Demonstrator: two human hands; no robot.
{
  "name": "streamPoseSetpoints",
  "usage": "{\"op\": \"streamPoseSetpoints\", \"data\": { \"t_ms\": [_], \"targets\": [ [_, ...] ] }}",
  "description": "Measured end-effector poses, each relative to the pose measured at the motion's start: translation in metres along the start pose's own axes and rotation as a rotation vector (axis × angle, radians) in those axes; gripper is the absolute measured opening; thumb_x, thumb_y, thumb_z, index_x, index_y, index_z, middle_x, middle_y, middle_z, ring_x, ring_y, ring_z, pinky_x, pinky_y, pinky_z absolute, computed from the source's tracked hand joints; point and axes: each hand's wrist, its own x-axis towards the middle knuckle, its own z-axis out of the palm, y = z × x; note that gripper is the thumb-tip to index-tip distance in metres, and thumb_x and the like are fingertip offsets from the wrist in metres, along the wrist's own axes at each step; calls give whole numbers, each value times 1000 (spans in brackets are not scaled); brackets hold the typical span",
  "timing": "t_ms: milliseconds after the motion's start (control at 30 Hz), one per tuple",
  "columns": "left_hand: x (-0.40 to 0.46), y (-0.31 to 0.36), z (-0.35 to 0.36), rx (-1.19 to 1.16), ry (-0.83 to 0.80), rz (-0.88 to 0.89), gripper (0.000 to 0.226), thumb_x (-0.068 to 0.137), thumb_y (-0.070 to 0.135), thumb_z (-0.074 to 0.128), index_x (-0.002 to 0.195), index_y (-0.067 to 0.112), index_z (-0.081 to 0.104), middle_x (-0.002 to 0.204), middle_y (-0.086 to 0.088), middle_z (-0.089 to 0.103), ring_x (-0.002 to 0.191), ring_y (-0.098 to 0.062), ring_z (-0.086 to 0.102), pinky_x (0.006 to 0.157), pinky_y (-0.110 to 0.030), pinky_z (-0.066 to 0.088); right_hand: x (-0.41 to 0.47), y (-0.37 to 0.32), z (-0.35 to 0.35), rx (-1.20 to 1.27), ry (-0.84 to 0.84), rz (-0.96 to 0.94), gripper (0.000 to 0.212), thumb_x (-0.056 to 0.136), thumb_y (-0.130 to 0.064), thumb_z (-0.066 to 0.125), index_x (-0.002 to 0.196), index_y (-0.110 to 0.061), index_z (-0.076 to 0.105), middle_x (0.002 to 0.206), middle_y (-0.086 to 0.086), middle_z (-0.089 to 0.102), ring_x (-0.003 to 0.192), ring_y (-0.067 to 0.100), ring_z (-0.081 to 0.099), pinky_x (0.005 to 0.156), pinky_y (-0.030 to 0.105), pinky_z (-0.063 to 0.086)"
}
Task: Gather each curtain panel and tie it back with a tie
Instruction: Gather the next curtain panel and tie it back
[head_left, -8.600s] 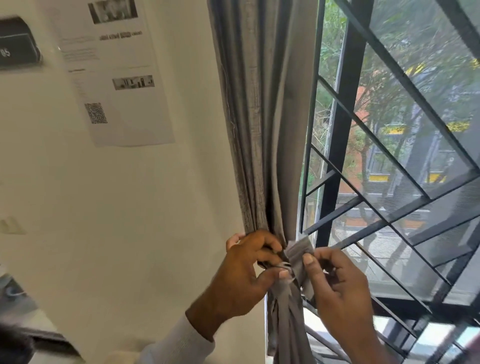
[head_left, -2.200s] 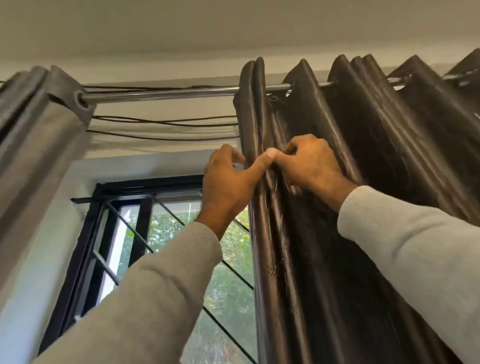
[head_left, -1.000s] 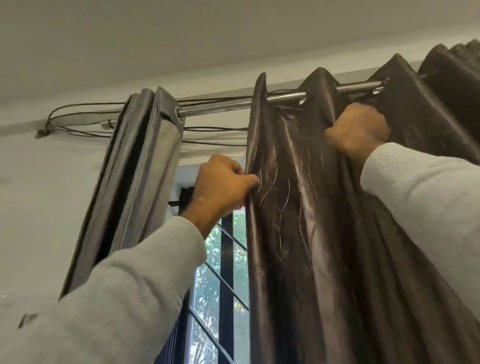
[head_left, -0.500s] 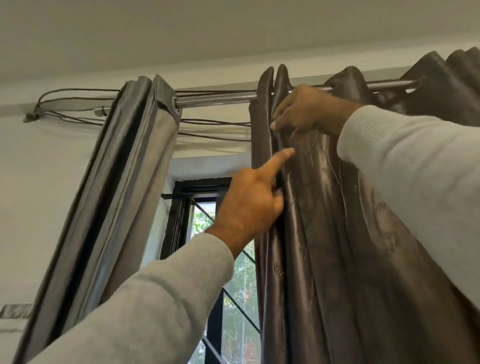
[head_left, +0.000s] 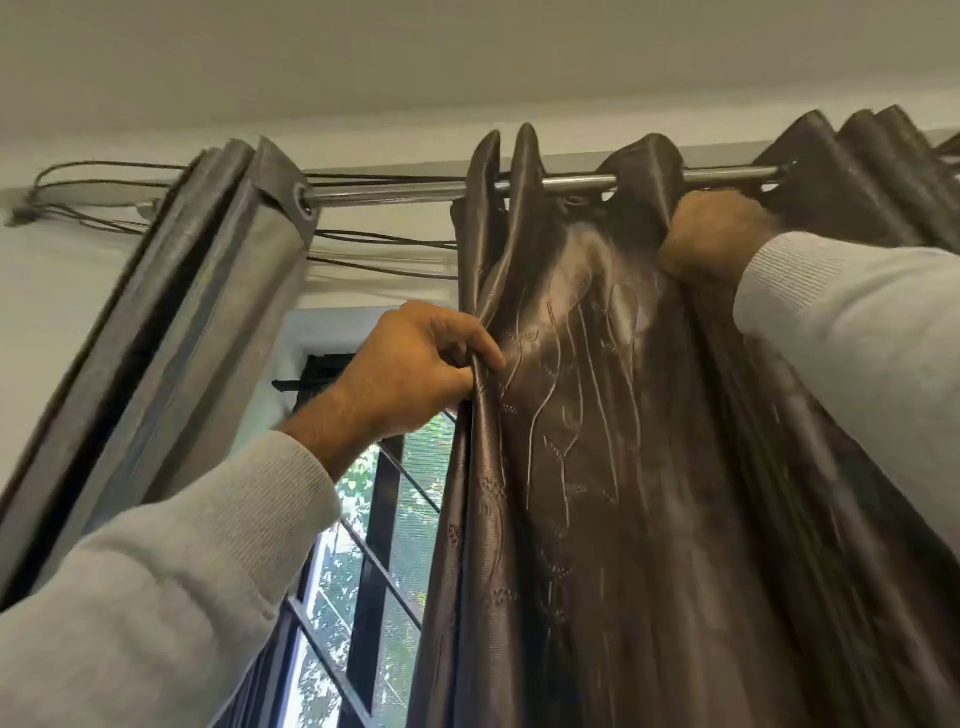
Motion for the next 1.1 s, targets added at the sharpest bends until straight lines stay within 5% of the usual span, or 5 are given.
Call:
{"op": "streamPoseSetpoints", "data": {
  "t_ms": [233,400,533,733,1100],
  "targets": [
    [-8,-1,-25,23,-18,-16,31,84,-10,81,98,17,84,82,-12,80,71,-24,76,69,-41,65,-30,-109,2,324,111,-307,33,99,-20,62,126,-2,65,128,19,68,120,41,66,96,49,57],
    [-23,-5,-32,340,35,159,44,87,6,77,123,29,65,69,5,65,57,-7,61,60,-33,55,-23,-124,-4,499,-69,-385,13,99,-22,65,107,-11,62,98,7,65,71,20,59,51,25,40],
    [-28,-4,-46,-48,133,-9,49,83,8,78,121,31,59,69,-9,67,54,-18,64,51,-31,51,-20,-102,-5,473,-179,-255,12,95,-18,72,95,-8,65,82,9,66,51,15,60,32,16,38],
    [-16,6,-19,244,96,40,9,84,17,78,89,23,83,68,9,70,62,-7,66,67,-38,65,-19,-99,-11,558,-249,-231,9,99,-13,68,103,-4,69,84,8,68,60,18,64,35,19,45],
    [-30,17,48,307,222,-51,30,104,44,64,91,22,78,78,8,71,73,-8,67,70,-32,59,-26,-108,-1,294,-123,-273,13,99,-20,68,97,-8,65,84,10,69,60,19,64,42,27,42]
  ]
}}
